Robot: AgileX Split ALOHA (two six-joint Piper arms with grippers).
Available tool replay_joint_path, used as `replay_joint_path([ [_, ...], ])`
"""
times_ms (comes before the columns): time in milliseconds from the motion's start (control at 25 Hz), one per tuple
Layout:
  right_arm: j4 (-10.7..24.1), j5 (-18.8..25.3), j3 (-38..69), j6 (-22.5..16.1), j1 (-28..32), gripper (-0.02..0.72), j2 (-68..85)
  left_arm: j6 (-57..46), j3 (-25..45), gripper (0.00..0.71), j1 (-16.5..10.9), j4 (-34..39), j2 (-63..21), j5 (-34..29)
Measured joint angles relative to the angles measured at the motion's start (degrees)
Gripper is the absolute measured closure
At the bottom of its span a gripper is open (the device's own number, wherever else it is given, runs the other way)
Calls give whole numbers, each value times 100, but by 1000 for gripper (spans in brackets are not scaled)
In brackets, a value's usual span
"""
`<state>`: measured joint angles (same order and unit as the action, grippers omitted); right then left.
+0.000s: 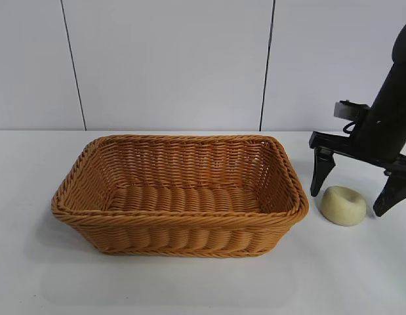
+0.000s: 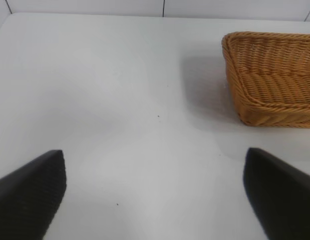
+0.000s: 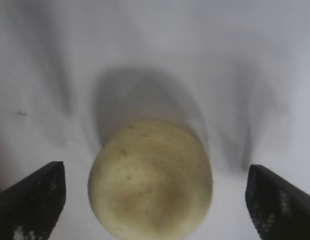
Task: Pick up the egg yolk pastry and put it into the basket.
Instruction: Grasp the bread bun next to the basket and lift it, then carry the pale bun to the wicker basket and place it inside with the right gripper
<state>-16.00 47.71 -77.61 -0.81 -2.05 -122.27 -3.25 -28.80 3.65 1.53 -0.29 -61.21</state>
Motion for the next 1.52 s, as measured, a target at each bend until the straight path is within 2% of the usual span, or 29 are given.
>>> replay_joint_path([
  [280,104,-118,-7,-125,-265,10,3,0,0,21,0,0,0,0],
  [480,544,-30,-7,-450,-265,69,3,0,0,21,0,0,0,0],
  [600,671,32,-7,-507,-265,198,3,0,0,21,0,0,0,0],
  [800,688,38,-7,-525,-265,540,3,0,0,21,0,0,0,0],
  [920,688,77,-9,-537,-265,631,16,0,0,21,0,0,0,0],
  [1080,697,248,-46,-516,-265,655,167,0,0,21,0,0,0,0],
  [1520,715,1398,-1023,-424,-281,661,1219,0,0,21,0,0,0,0],
])
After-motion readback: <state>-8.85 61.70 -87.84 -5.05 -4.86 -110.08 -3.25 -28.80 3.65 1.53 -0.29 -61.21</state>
